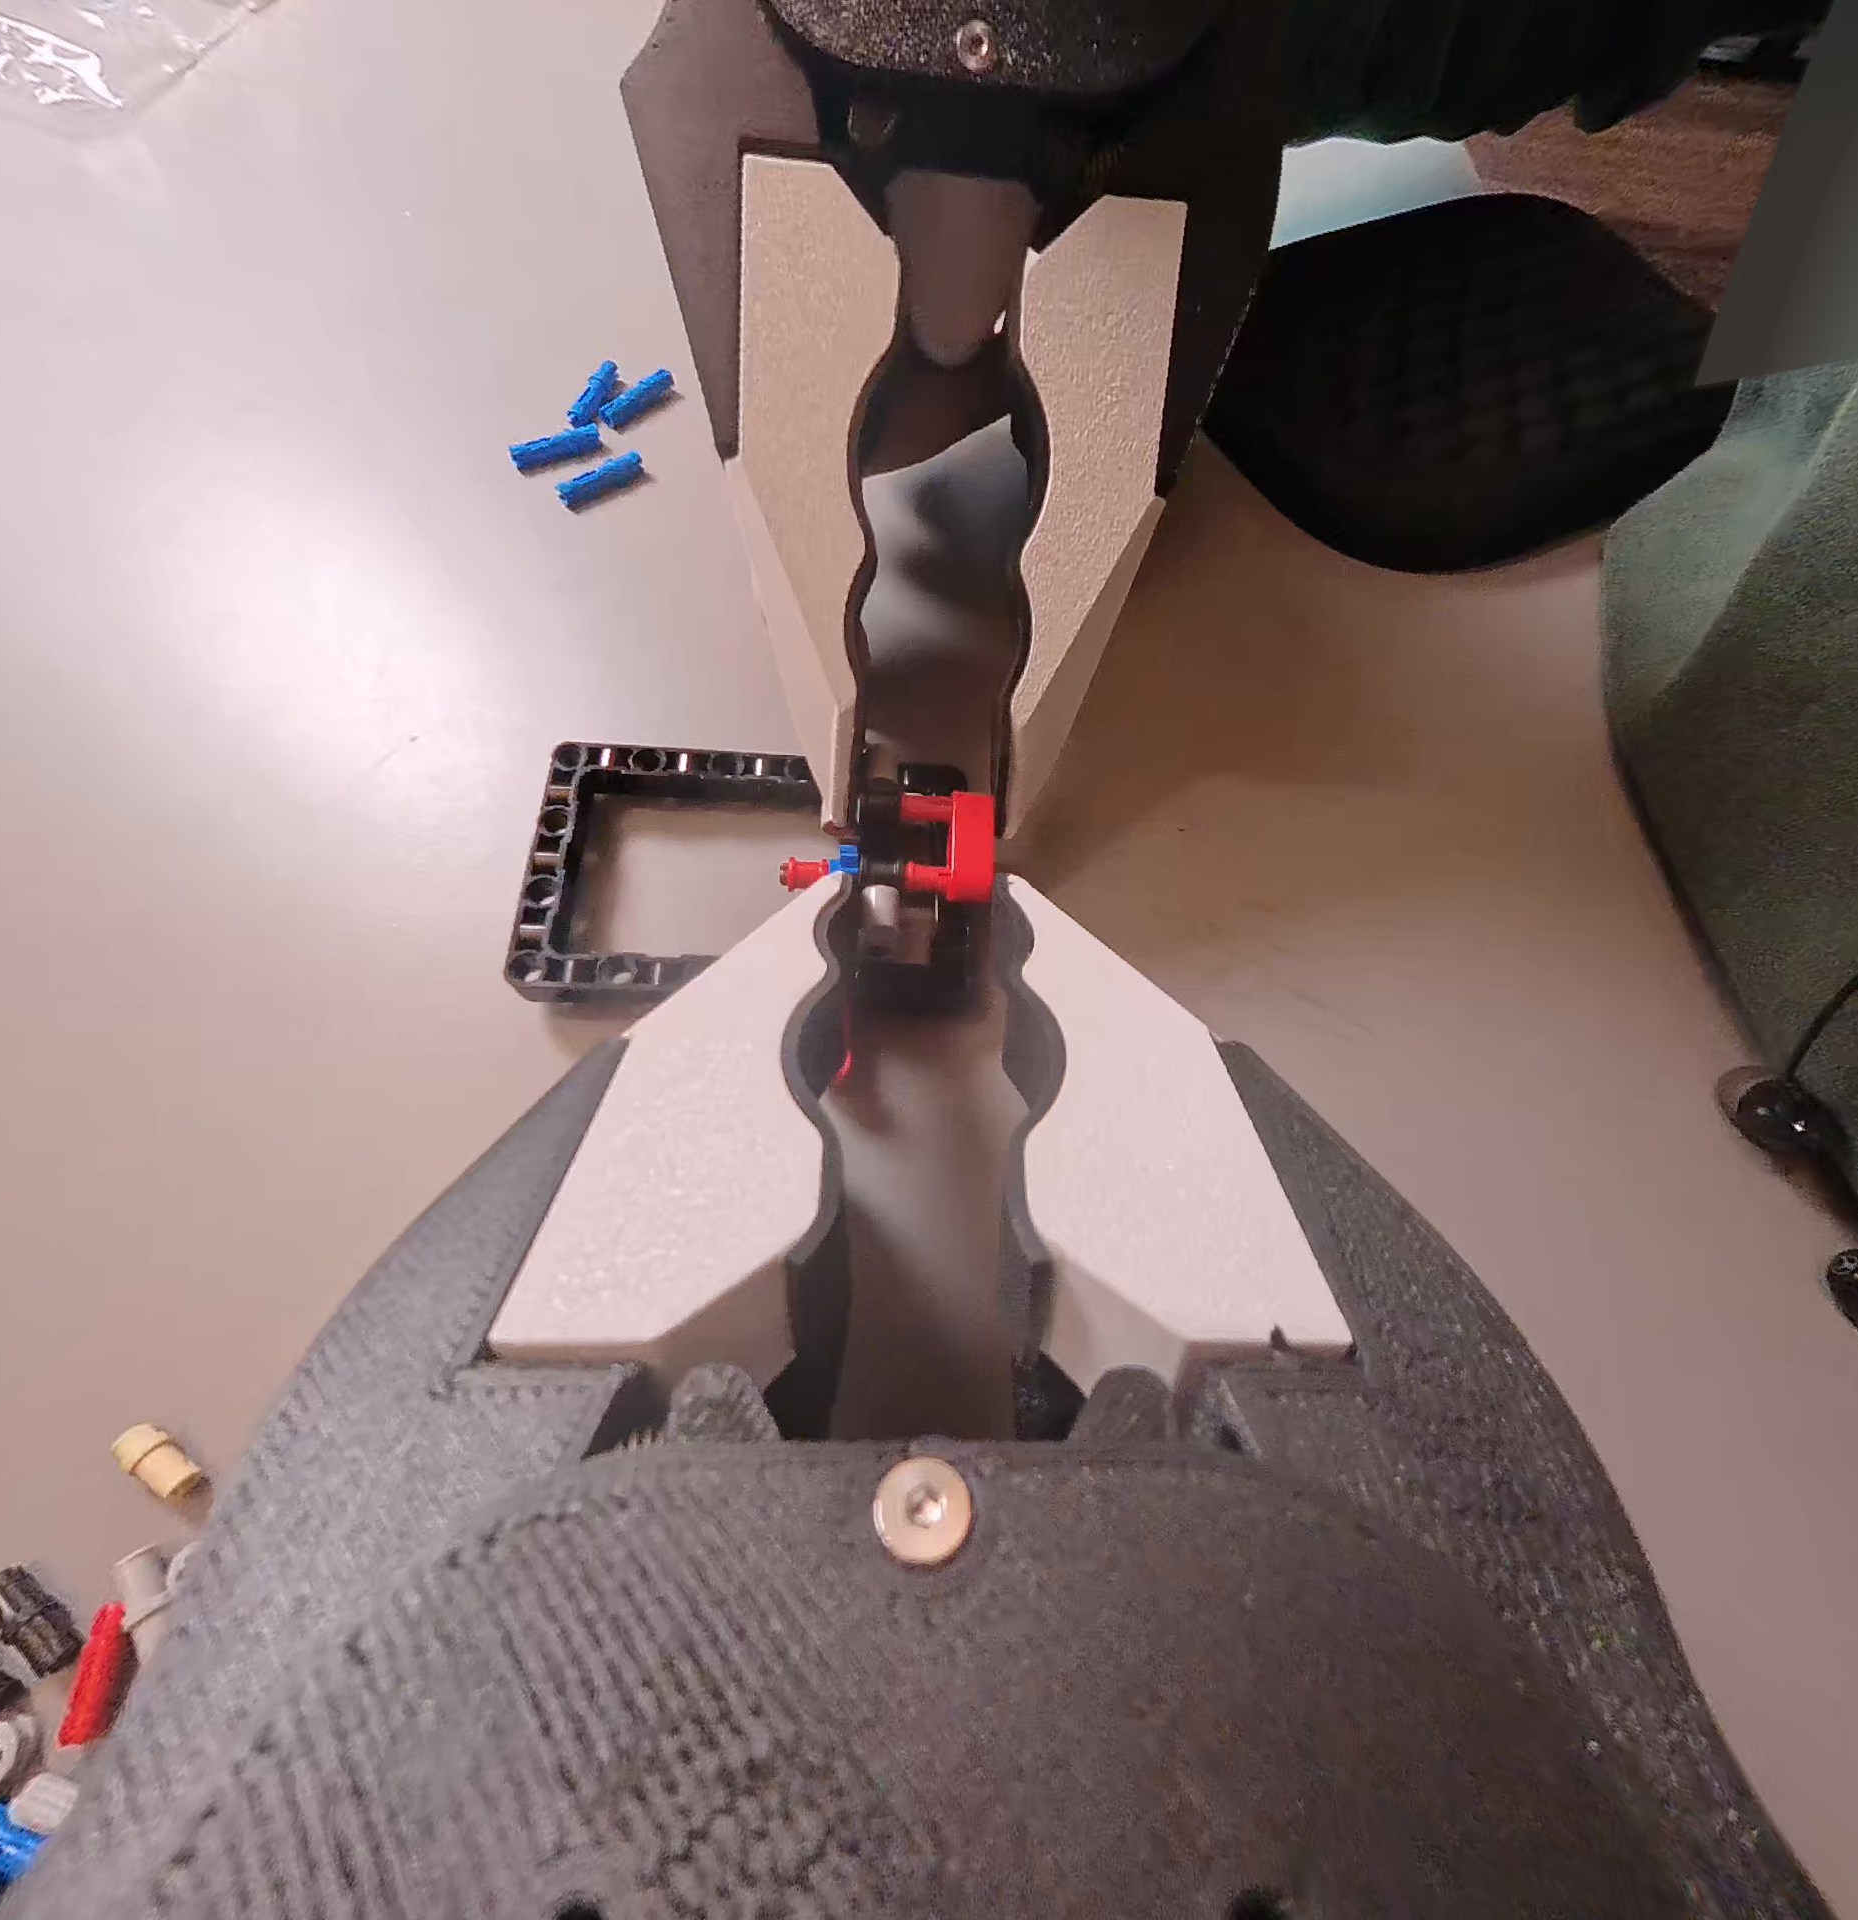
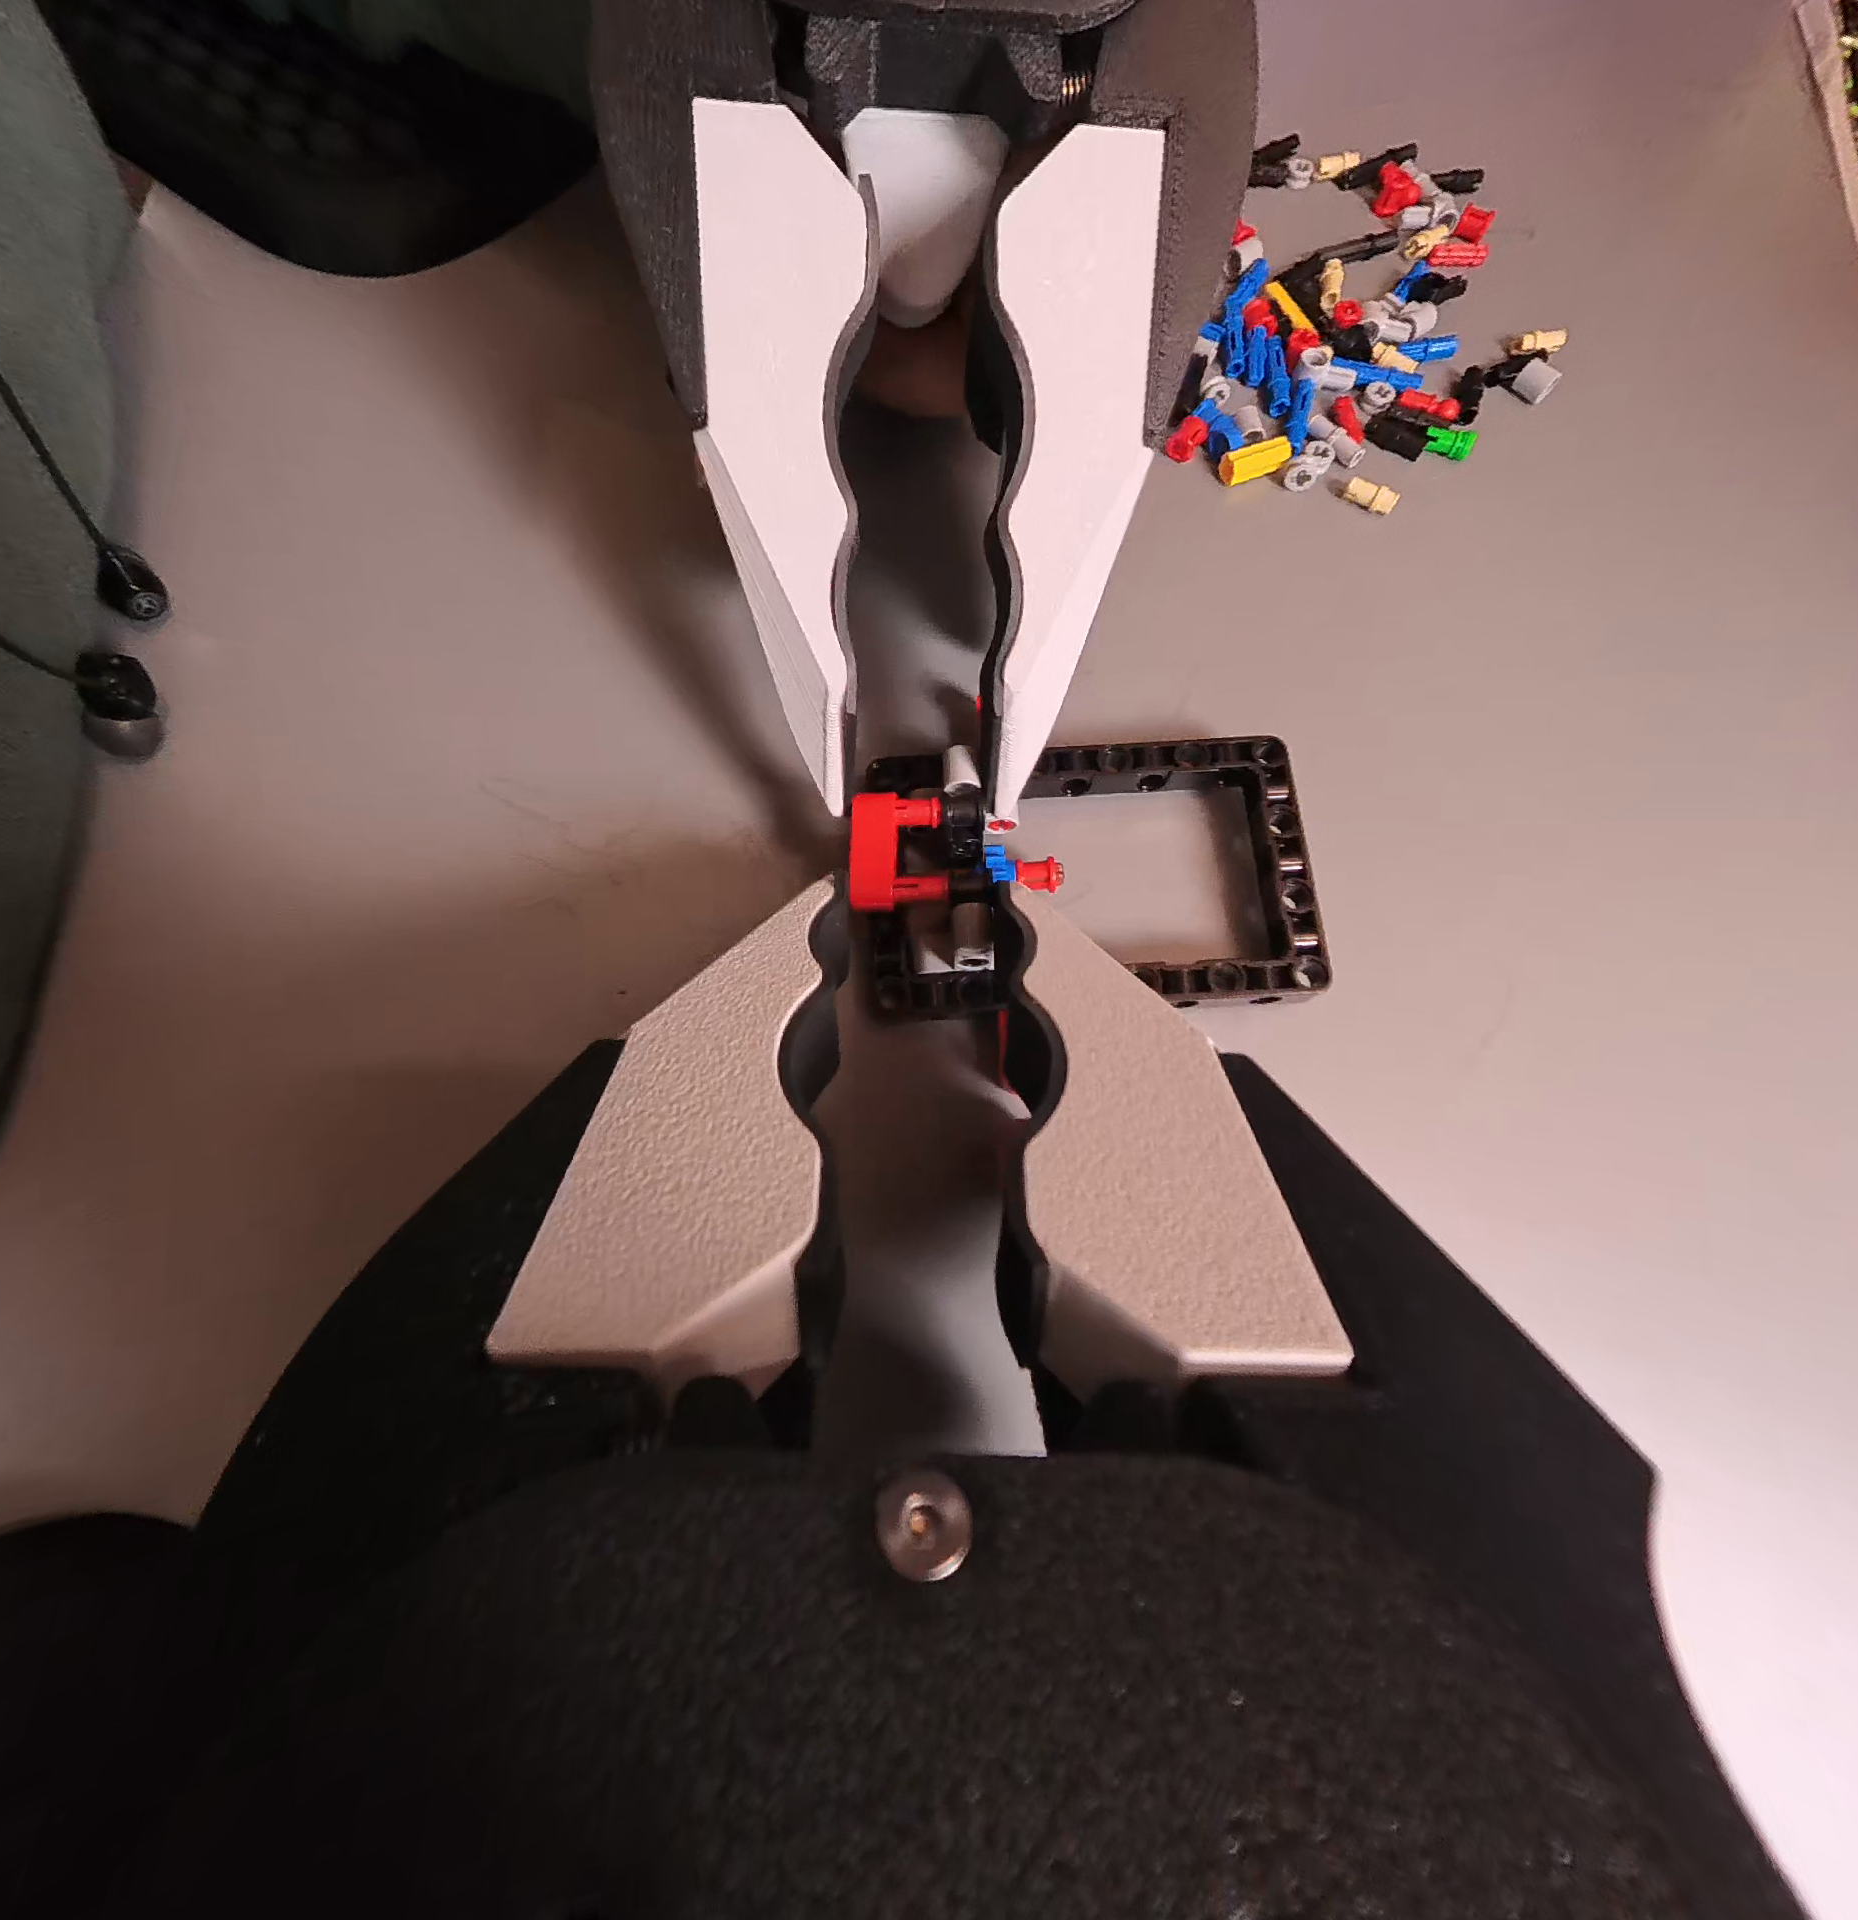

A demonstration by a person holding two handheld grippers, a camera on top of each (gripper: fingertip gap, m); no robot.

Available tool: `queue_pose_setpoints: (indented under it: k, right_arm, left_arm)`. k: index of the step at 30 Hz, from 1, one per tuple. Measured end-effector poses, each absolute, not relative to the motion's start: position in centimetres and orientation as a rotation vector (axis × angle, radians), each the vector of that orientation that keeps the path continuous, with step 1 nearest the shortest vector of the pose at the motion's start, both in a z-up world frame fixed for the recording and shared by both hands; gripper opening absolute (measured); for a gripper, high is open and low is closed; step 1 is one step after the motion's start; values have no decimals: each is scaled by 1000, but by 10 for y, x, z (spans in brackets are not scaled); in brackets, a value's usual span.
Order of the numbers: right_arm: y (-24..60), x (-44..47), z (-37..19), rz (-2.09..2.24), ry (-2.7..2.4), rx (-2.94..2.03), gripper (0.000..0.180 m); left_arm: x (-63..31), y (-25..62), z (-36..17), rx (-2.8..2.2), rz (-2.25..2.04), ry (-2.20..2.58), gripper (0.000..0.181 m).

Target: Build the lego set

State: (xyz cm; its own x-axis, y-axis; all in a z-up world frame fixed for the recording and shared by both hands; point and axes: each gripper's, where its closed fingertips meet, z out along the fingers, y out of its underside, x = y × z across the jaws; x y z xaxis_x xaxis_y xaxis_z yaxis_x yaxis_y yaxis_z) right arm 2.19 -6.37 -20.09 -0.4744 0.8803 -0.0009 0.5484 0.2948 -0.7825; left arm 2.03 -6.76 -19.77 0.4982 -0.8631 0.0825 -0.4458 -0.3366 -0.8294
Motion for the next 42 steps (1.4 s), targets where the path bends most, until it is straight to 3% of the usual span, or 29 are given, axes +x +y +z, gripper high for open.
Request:
queue_pose_setpoints:
  k: [25, 27, 31, 42]
  right_arm:
    - [-67, 25, -201, 1091, -2171, -1380, 24]
    - [-68, 27, -200, 1061, -2198, -1406, 34]
    - [-65, 26, -198, 986, -2174, -1387, 33]
    - [-69, 24, -198, 959, -2175, -1361, 23]
  left_arm:
    - [22, -71, -197, -2001, -736, 1056, 23]
    - [19, -70, -199, -2000, -681, 1061, 32]
    - [17, -73, -200, -2000, -664, 1065, 31]
    - [27, -70, -200, -1974, -629, 1120, 24]
